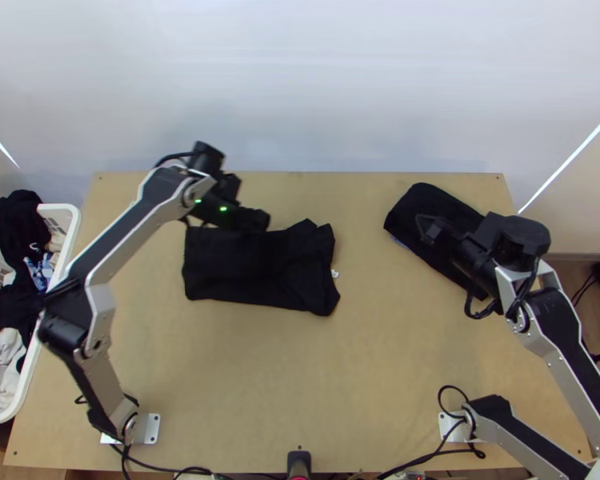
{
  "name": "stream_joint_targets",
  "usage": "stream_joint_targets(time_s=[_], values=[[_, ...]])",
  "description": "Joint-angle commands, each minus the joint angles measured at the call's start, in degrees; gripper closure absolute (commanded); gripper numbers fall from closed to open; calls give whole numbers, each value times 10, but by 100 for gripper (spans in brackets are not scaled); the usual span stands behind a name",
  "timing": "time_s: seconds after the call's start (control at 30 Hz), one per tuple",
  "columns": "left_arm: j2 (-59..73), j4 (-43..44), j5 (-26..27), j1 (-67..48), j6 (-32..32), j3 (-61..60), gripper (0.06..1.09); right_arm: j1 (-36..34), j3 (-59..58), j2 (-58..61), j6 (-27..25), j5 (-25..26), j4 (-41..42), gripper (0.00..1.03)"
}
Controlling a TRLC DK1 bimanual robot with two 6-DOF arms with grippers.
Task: Fold the t-shirt
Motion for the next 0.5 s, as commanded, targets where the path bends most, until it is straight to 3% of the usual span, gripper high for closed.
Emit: stream_joint_targets(time_s=[0.0, 0.03, 0.07, 0.13, 0.23, 0.47], values=[[88, 8, -12, -74, -48, 98, 105, 12, -2, 24, 5, 3, 8, 12], [105, 10, -17, -85, -53, 115, 104, 12, -1, 30, 5, 3, 9, 12], [122, 9, -20, -98, -60, 137, 83, 12, -1, 33, 5, 3, 10, 12], [146, 3, -5, -125, -53, 184, 7, 12, -6, 39, 6, 3, 18, 12], [136, 12, -3, -148, -68, 252, 10, 25, -18, 53, 11, 3, 25, 12], [60, 56, -3, -112, -78, 241, 10, 86, -63, 117, 62, 3, 69, 5]])
